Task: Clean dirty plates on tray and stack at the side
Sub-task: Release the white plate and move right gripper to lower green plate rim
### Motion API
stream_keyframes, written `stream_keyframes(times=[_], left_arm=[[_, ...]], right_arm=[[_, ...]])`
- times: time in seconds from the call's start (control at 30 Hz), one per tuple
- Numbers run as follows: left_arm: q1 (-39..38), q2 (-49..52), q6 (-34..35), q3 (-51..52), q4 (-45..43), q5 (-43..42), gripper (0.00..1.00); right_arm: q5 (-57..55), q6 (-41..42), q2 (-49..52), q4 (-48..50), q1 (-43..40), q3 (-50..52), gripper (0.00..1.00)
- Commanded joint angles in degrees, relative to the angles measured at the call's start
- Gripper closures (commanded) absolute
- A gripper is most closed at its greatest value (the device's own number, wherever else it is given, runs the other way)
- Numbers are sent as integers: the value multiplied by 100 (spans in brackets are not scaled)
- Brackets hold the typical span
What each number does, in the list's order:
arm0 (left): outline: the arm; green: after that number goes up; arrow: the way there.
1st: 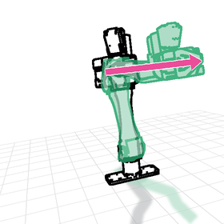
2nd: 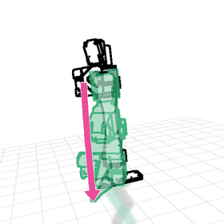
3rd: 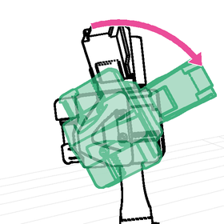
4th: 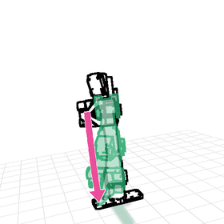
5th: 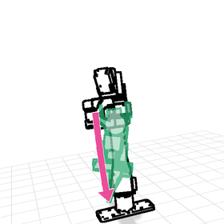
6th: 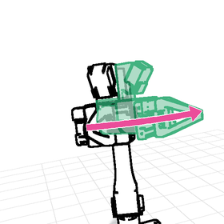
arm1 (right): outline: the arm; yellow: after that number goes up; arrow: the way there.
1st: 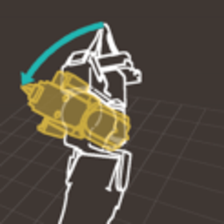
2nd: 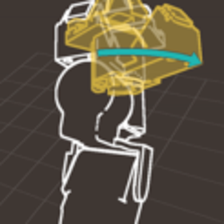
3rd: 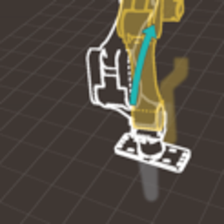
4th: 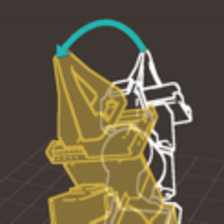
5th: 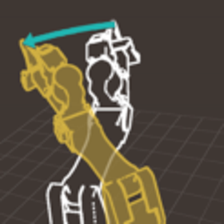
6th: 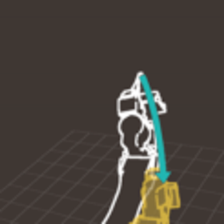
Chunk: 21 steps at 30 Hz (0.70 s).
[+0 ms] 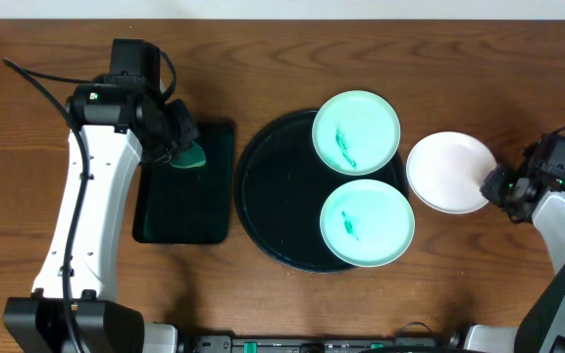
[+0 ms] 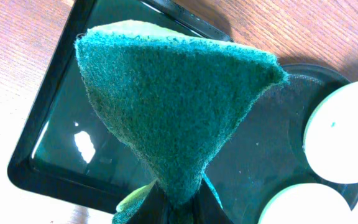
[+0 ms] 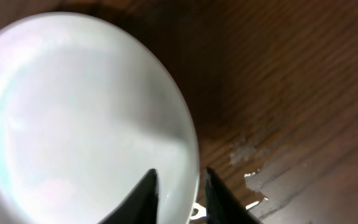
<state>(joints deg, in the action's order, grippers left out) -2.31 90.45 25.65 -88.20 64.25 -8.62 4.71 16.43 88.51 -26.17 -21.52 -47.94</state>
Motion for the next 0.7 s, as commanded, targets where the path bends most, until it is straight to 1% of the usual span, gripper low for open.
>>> stream_keyframes(times=[0.0, 0.03, 0.13, 0.23, 0.3, 0.37, 0.47, 0.57, 0.67], left_arm=[[13, 20, -35, -15, -7, 35, 93], [13, 20, -35, -15, -9, 35, 93], [13, 20, -35, -15, -28, 35, 93], [13, 20, -37, -15, -39, 35, 93], [13, 20, -37, -15, -39, 37, 93], [13, 20, -37, -15, -39, 37, 93], [13, 20, -37, -15, -39, 37, 93], [13, 20, -55, -15, -39, 39, 93], [13, 20, -55, -15, -37, 39, 93]], right_arm=[[149, -20, 20, -420, 35, -286, 72], [160, -20, 20, -656, 37, -446, 70], [291, -24, 20, -1615, 94, -1163, 68], [1075, -337, 20, -2555, 240, -1832, 67], [1429, -577, 20, -2990, 385, -2017, 66], [1528, -782, 22, -3381, 608, -2006, 64], [1521, -946, 28, -3720, 966, -1766, 64], [1526, -942, 28, -3755, 1305, -1335, 68], [1523, -942, 28, -3567, 1539, -918, 73]])
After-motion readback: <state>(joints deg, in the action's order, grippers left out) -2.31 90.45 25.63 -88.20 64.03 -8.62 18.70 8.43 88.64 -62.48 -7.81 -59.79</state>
